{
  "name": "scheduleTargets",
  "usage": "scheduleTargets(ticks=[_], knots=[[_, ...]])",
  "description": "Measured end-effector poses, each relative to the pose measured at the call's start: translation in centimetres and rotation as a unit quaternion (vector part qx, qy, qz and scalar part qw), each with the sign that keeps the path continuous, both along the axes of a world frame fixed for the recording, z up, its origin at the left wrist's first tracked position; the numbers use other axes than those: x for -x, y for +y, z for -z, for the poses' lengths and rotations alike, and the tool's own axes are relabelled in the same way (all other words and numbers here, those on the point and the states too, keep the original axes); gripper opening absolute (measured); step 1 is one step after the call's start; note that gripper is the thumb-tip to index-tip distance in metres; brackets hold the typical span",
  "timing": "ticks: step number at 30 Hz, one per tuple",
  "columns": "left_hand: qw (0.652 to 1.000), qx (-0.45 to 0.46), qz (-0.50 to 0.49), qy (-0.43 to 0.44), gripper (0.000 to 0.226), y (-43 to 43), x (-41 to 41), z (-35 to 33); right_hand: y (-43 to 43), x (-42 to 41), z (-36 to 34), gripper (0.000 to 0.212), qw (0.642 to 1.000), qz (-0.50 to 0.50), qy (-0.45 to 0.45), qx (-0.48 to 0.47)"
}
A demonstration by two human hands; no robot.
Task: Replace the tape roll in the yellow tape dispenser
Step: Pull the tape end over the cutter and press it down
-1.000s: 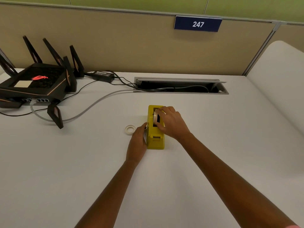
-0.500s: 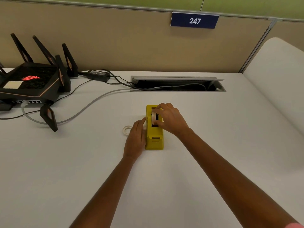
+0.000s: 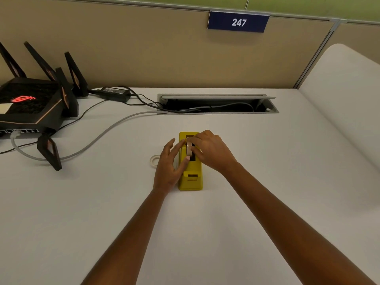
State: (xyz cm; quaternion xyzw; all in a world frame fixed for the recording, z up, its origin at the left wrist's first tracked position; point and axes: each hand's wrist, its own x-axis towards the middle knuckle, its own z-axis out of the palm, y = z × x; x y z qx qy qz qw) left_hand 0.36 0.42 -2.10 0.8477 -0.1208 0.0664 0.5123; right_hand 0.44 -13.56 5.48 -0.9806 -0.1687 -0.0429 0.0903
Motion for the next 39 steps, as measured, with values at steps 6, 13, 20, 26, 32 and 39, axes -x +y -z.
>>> scheduleTargets(ticks=[6, 13, 20, 26, 32, 39], knots=[[1.000, -0.009, 0.014, 0.000, 0.061, -0.2, -0.7, 0.1, -0.3, 0.0, -0.1, 0.040, 1.000, -0.016, -0.006, 0.022], [1.000, -0.010, 0.016, 0.003, 0.060, -0.3, -0.7, 0.0, -0.4, -0.6, 0.1, 0.036, 0.997, -0.042, -0.021, 0.068], [1.000, -0.002, 0.006, 0.013, 0.062, -0.5, -0.6, -0.4, -0.6, -1.1, 0.0, 0.034, 0.989, -0.079, -0.032, 0.122], [1.000, -0.004, 0.006, 0.012, 0.073, -0.5, -0.5, -0.4, -0.8, -0.7, -0.2, 0.034, 0.984, -0.112, -0.065, 0.118], [1.000, 0.002, 0.007, 0.013, 0.091, -0.4, -0.6, -0.4, -0.7, -0.2, -0.6, 0.037, 0.978, -0.125, -0.080, 0.145], [1.000, 0.010, 0.011, 0.017, 0.098, -0.3, -0.5, -0.4, -0.8, 0.0, -0.4, 0.043, 0.952, -0.142, -0.172, 0.208]])
